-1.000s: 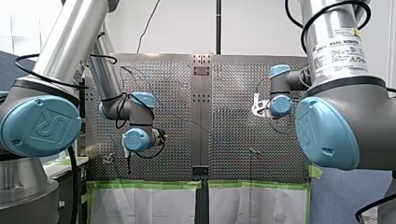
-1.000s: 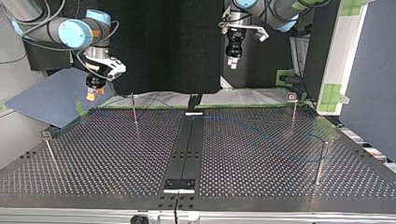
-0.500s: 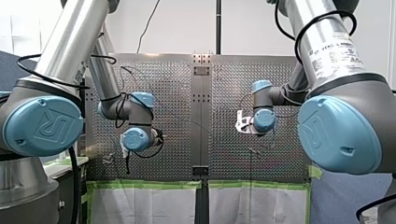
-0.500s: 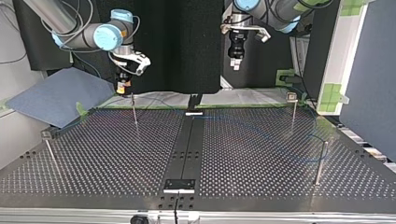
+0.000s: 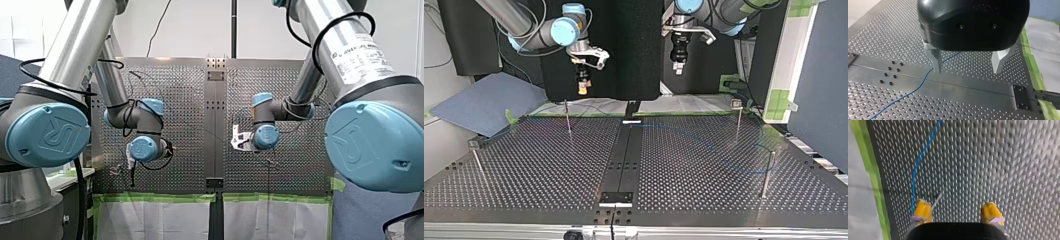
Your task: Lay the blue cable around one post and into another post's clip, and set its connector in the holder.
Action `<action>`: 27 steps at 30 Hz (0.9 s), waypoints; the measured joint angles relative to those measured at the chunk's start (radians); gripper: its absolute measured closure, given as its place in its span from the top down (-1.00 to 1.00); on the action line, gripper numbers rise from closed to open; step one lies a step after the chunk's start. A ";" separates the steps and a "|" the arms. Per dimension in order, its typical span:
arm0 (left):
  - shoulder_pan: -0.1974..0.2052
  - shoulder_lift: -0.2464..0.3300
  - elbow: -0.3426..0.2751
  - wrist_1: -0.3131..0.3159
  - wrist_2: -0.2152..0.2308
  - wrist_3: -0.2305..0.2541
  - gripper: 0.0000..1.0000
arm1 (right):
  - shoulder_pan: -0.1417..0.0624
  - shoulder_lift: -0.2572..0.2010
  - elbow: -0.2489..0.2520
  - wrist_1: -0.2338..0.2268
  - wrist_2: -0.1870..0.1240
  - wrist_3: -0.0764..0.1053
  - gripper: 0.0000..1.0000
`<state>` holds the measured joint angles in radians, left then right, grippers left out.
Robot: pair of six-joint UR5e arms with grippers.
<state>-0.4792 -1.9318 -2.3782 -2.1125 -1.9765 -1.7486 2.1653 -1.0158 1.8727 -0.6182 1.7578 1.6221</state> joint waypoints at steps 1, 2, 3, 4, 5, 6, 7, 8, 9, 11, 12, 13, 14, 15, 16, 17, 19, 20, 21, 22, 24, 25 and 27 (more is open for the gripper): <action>0.001 0.000 0.000 -0.001 0.000 0.001 1.00 | 0.007 0.000 0.000 0.000 -0.007 -0.001 1.00; 0.001 0.000 0.000 -0.002 0.000 0.002 1.00 | 0.017 0.000 0.000 0.001 -0.016 -0.004 1.00; 0.002 0.000 0.000 -0.002 0.000 0.002 1.00 | 0.024 0.000 0.000 0.001 -0.023 -0.005 1.00; 0.003 0.000 0.000 -0.003 0.000 0.002 1.00 | 0.032 0.000 0.000 0.001 -0.030 -0.006 1.00; 0.005 0.000 0.000 -0.005 0.000 0.001 1.00 | 0.042 0.000 0.000 0.001 -0.040 -0.007 1.00; 0.006 0.000 0.000 -0.006 0.000 0.001 1.00 | 0.050 0.000 0.000 0.000 -0.047 -0.008 1.00; 0.007 0.000 0.000 -0.008 0.000 0.001 1.00 | 0.057 0.001 0.000 0.000 -0.052 -0.009 1.00; 0.009 0.000 0.000 -0.011 0.000 0.001 1.00 | 0.066 0.001 0.000 0.000 -0.057 -0.009 1.00; 0.010 0.000 0.000 -0.013 0.000 0.001 1.00 | 0.071 0.001 0.000 0.000 -0.059 -0.009 1.00; 0.013 0.000 0.000 -0.020 0.000 0.002 1.00 | 0.074 0.001 0.000 0.001 -0.063 -0.009 1.00; 0.014 0.000 0.000 -0.023 0.000 0.002 1.00 | 0.073 0.001 0.001 0.001 -0.064 -0.009 1.00; 0.016 0.000 0.000 -0.025 0.000 0.003 1.00 | 0.071 0.002 0.001 0.002 -0.064 -0.010 1.00; 0.017 0.000 0.000 -0.028 0.000 0.004 1.00 | 0.067 0.002 0.001 0.004 -0.065 -0.010 1.00; 0.019 0.000 0.000 -0.030 0.000 0.005 1.00 | 0.063 0.002 0.001 0.004 -0.065 -0.010 1.00; 0.020 0.000 0.000 -0.032 0.000 0.006 1.00 | 0.059 0.002 0.001 0.005 -0.066 -0.010 1.00; 0.021 0.000 0.000 -0.034 0.000 0.008 1.00 | 0.053 0.002 0.001 0.006 -0.066 -0.010 1.00; 0.022 0.000 0.000 -0.035 0.000 0.009 1.00 | 0.045 0.002 0.001 0.005 -0.067 -0.010 1.00; 0.023 0.000 0.000 -0.036 0.000 0.009 1.00 | 0.040 0.003 0.001 0.003 -0.067 -0.010 1.00; 0.024 0.000 0.000 -0.036 0.000 0.009 1.00 | 0.038 0.003 0.001 0.002 -0.068 -0.011 1.00; 0.024 0.000 0.000 -0.036 0.000 0.008 1.00 | 0.036 0.003 0.001 -0.001 -0.071 -0.012 1.00; 0.026 0.000 0.000 -0.035 0.000 0.005 1.00 | 0.038 0.004 0.001 -0.008 -0.083 -0.018 1.00; 0.026 0.000 0.000 -0.034 0.000 0.003 1.00 | 0.040 0.004 0.001 -0.010 -0.086 -0.022 1.00; 0.027 0.000 0.000 -0.033 0.000 -0.002 1.00 | 0.047 0.004 0.003 -0.014 -0.097 -0.034 1.00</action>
<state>-0.4520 -1.9317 -2.3778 -2.1455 -1.9765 -1.7502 2.2127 -1.0114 1.8752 -0.6319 1.6611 1.5877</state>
